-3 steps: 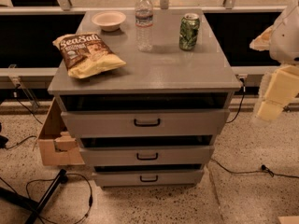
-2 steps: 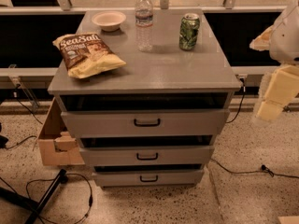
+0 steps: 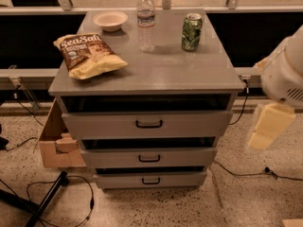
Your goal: Open bottom drawer
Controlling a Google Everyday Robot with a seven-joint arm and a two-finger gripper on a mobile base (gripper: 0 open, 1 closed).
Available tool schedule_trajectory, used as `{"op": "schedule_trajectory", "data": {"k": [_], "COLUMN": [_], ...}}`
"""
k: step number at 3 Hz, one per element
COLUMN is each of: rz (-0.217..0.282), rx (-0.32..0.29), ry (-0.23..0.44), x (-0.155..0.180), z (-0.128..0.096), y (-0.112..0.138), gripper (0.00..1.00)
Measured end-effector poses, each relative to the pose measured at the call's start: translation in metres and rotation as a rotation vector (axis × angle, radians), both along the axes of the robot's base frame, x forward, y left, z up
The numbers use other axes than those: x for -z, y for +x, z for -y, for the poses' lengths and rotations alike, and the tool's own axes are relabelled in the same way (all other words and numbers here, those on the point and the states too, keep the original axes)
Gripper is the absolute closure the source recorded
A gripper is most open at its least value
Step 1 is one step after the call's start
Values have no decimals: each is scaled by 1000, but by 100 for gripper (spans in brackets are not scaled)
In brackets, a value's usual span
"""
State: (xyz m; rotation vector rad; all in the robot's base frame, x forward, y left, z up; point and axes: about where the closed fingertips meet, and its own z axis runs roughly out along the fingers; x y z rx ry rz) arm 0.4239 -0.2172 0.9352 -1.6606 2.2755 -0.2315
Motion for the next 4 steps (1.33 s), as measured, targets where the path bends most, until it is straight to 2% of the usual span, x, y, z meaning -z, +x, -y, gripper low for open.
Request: {"op": "schedule_trajectory", "data": {"k": [1,2,3,4], "rz": [30,7,-61,-133], "rx": [28,20,9,30], "ry": [-36,-56,-75,-95], "x": [75,157,251,320], "z": [-6,-11,-12,-5], "y": [-12,-16,-29,-39], "gripper": [0,0,0,0]}}
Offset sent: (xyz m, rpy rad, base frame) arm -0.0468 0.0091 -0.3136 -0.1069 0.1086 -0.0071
